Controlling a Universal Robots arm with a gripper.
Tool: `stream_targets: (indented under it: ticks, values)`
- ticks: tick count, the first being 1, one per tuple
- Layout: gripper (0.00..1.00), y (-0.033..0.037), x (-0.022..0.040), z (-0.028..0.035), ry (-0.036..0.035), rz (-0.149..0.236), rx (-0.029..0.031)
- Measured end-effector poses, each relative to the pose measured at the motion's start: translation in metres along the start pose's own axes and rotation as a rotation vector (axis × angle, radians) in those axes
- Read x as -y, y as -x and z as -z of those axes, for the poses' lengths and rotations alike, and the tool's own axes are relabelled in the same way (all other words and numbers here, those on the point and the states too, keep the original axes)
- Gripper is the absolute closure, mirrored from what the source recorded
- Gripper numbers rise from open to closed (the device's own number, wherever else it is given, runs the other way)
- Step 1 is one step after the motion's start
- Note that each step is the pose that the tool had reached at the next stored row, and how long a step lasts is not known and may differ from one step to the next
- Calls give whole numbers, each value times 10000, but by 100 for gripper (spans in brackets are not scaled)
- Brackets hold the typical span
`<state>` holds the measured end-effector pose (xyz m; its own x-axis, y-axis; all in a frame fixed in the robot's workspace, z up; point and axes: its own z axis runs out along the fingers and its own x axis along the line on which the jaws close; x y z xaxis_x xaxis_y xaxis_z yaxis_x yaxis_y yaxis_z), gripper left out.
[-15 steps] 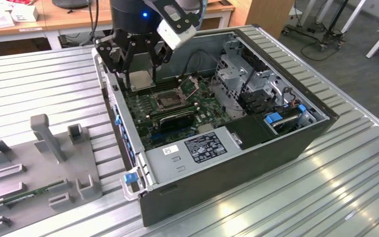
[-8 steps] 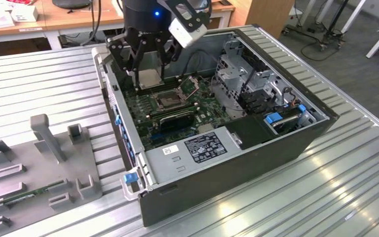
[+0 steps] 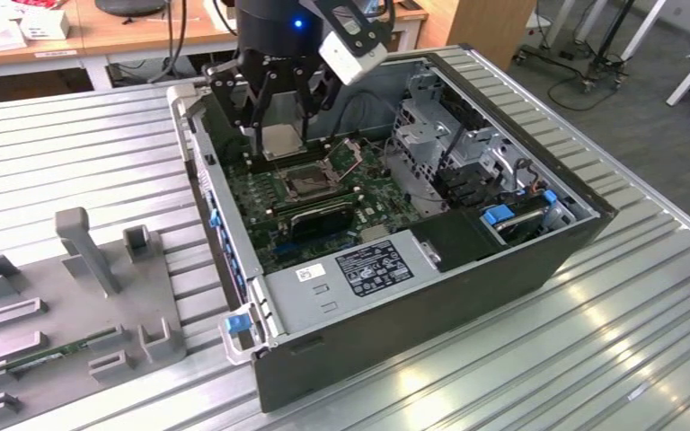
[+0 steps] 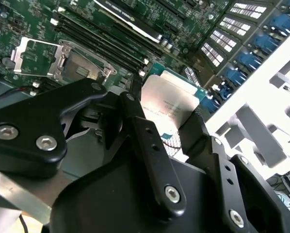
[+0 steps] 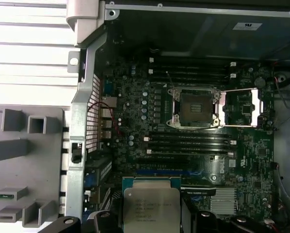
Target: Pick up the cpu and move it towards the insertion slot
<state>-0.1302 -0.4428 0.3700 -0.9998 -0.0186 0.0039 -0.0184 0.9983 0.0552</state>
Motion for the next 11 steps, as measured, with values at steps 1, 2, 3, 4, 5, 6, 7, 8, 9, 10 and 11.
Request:
stream_targets:
  ticks: [1, 2, 3, 4, 5, 6, 7, 8, 9, 10, 11]
  values:
    - [45, 19, 0, 0, 1, 0, 1]
    - [45, 40, 1, 0, 1, 1, 0]
    - [45, 60, 1, 0, 1, 1, 0]
    - [45, 81, 1, 0, 1, 1, 0]
    - [45, 102, 2, 0, 0, 2, 0]
    - [45, 122, 2, 0, 0, 1, 0]
    - [45, 143, 3, 0, 1, 1, 0]
    - [45, 163, 3, 0, 0, 0, 0]
    - [45, 187, 3, 0, 0, 0, 0]
    - [45, 207, 4, 0, 1, 1, 0]
    - [45, 229, 4, 0, 1, 2, 0]
